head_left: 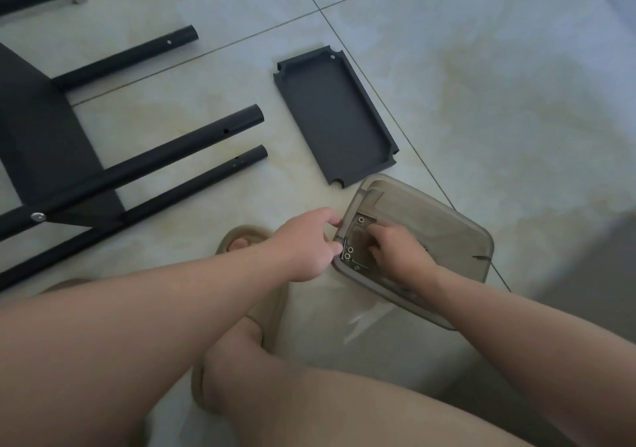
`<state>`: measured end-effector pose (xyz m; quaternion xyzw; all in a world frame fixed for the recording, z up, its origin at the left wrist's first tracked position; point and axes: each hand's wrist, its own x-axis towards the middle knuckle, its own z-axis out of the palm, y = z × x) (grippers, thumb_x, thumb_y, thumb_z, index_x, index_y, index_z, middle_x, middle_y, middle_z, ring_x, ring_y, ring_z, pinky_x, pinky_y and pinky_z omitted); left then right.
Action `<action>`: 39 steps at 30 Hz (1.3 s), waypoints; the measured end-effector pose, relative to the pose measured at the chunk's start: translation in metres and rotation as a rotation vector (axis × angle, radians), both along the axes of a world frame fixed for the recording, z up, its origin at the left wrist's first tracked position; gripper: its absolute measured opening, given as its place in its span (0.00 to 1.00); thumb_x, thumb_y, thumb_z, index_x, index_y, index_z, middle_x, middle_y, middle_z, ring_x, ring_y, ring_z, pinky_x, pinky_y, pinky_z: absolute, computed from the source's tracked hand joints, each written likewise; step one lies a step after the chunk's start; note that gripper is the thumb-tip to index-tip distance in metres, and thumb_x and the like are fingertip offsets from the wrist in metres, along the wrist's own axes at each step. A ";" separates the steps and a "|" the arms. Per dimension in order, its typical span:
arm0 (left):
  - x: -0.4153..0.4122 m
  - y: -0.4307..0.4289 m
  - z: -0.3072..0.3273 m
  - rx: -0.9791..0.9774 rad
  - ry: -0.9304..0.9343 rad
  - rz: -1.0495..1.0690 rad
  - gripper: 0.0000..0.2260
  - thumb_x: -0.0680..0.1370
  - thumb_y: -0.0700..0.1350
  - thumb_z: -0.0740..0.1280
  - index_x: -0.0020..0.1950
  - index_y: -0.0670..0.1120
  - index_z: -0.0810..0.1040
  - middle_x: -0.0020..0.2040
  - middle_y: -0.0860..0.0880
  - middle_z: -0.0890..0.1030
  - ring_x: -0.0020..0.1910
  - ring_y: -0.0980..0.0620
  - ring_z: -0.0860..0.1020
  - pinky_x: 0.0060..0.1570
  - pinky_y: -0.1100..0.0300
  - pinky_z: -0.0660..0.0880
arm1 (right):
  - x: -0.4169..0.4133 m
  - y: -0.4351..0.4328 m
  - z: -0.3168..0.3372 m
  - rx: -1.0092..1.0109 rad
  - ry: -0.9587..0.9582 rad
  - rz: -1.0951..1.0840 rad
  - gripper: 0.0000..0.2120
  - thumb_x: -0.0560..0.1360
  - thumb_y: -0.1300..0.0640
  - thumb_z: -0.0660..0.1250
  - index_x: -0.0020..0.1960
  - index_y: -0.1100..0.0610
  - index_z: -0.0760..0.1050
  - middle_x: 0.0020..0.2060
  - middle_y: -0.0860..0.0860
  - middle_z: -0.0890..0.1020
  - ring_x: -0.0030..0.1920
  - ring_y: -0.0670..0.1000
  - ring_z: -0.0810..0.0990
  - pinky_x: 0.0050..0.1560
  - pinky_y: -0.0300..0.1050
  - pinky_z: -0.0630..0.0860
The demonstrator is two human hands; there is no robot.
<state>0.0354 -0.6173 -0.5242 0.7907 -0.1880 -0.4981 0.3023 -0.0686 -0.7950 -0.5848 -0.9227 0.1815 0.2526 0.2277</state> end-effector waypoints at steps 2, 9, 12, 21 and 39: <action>0.002 0.003 0.003 0.023 -0.027 -0.004 0.17 0.81 0.48 0.65 0.70 0.51 0.71 0.51 0.49 0.81 0.51 0.47 0.80 0.53 0.57 0.73 | 0.001 0.000 0.014 0.027 -0.074 -0.083 0.09 0.74 0.68 0.65 0.53 0.62 0.80 0.51 0.58 0.82 0.52 0.60 0.79 0.52 0.50 0.75; 0.043 0.029 0.043 0.059 0.342 0.493 0.15 0.84 0.52 0.59 0.58 0.44 0.80 0.53 0.45 0.84 0.48 0.47 0.83 0.45 0.58 0.76 | 0.042 0.029 0.103 0.274 -0.418 -0.293 0.08 0.75 0.64 0.73 0.45 0.52 0.79 0.39 0.43 0.83 0.40 0.41 0.81 0.44 0.30 0.73; 0.068 0.050 0.071 -0.027 0.501 0.648 0.20 0.85 0.55 0.57 0.54 0.41 0.81 0.54 0.44 0.85 0.51 0.46 0.84 0.49 0.53 0.80 | 0.074 0.059 0.145 0.340 -0.506 -0.219 0.07 0.75 0.63 0.74 0.45 0.53 0.79 0.38 0.44 0.83 0.39 0.44 0.82 0.45 0.35 0.76; 0.122 0.145 0.133 -0.313 0.708 0.846 0.23 0.85 0.55 0.54 0.54 0.37 0.76 0.41 0.39 0.84 0.44 0.40 0.86 0.46 0.50 0.82 | 0.143 0.173 0.227 0.356 -0.563 0.183 0.07 0.74 0.66 0.71 0.46 0.55 0.78 0.40 0.45 0.82 0.44 0.45 0.80 0.46 0.34 0.76; 0.177 0.279 0.036 0.240 -0.150 0.741 0.28 0.78 0.66 0.60 0.60 0.42 0.78 0.49 0.46 0.78 0.47 0.45 0.76 0.45 0.55 0.68 | 0.229 0.285 0.123 -0.053 -0.082 0.698 0.21 0.79 0.35 0.60 0.63 0.49 0.74 0.54 0.45 0.79 0.57 0.52 0.76 0.57 0.49 0.68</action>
